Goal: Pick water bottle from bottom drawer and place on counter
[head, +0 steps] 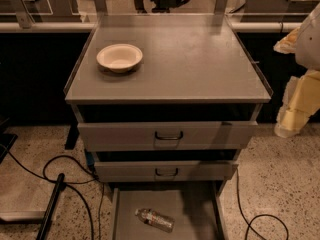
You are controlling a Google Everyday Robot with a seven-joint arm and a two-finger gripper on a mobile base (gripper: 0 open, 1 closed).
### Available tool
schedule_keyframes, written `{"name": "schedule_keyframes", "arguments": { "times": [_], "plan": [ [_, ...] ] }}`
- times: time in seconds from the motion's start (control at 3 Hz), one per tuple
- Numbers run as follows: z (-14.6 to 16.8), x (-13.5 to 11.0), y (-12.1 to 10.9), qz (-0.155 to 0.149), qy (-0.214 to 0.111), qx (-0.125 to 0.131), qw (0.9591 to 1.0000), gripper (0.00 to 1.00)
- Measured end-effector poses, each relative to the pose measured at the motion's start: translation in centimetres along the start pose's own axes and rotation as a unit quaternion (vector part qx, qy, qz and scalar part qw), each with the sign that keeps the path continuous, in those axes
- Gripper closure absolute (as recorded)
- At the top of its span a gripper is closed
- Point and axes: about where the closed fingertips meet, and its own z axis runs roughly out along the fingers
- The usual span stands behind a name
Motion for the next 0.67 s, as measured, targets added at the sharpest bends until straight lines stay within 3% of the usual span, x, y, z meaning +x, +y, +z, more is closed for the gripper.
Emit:
{"name": "schedule_keyframes", "arguments": {
  "times": [0.33, 0.67],
  "plan": [
    [0.0, 0.0, 0.0, 0.0, 0.0, 0.0, 1.0, 0.0],
    [1.9, 0.1, 1.5, 0.013, -0.006, -0.003, 0.9999, 0.0]
  ]
}}
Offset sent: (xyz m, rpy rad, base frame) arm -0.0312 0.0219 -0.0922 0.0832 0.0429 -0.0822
